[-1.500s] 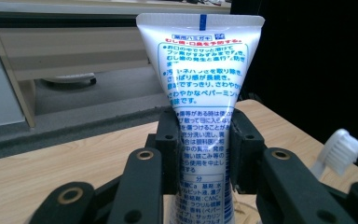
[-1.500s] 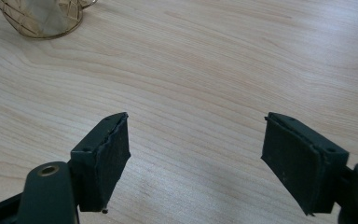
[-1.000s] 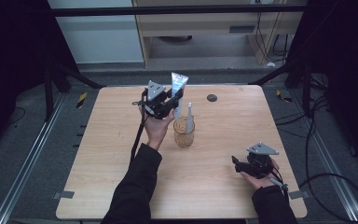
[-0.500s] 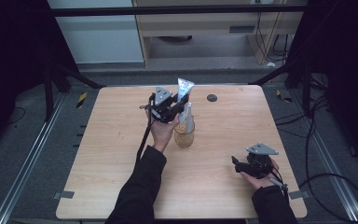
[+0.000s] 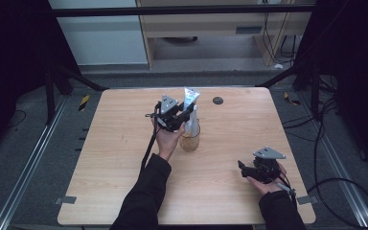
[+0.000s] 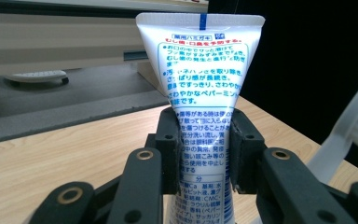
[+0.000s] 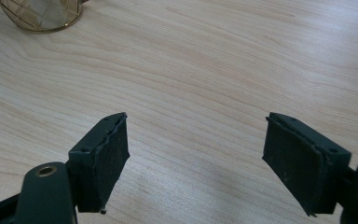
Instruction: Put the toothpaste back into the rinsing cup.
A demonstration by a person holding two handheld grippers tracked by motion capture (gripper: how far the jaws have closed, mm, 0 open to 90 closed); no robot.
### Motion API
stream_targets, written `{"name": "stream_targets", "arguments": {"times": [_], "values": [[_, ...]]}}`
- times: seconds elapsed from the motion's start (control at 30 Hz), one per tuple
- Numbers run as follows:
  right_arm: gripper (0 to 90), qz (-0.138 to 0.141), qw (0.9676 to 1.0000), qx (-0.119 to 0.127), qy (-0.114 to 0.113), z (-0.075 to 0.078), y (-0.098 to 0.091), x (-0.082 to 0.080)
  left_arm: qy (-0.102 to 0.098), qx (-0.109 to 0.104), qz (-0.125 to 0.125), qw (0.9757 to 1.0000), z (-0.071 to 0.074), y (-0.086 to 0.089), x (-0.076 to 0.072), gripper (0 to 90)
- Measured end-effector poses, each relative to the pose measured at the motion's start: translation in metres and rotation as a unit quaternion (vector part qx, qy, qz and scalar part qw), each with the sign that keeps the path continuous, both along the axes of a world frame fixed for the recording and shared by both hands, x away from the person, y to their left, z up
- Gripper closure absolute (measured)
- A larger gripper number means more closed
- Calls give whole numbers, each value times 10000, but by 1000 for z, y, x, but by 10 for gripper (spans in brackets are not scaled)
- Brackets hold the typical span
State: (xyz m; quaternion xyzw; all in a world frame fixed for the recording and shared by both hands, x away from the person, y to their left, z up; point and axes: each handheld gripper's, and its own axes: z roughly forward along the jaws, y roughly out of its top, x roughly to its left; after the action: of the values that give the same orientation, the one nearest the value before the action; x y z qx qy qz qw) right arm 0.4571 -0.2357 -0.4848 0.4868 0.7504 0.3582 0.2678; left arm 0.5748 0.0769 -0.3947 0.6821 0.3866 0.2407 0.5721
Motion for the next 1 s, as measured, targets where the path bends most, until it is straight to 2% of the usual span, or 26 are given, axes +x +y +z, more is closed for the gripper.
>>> {"name": "stream_targets", "arguments": {"times": [0.33,0.6,0.77,0.83,0.9,1.0], "values": [[222,7,10000,-9,6,0,1,0,47,36,-25,10000,-13,0,-4,684],[222,15,10000,-20,38,-1,1,0,65,161,-53,9998,-22,-1,-6,679],[222,37,10000,-59,23,-1,2,0,190,387,-91,9990,-31,-2,-6,674],[222,24,10000,-47,44,-1,2,0,180,399,-120,9990,-33,-2,-7,672],[221,39,10000,-66,35,-2,2,0,202,412,-135,9989,-33,-1,-8,669],[221,35,10000,-47,61,-1,2,0,253,558,-162,9980,-33,-1,-10,658]]}}
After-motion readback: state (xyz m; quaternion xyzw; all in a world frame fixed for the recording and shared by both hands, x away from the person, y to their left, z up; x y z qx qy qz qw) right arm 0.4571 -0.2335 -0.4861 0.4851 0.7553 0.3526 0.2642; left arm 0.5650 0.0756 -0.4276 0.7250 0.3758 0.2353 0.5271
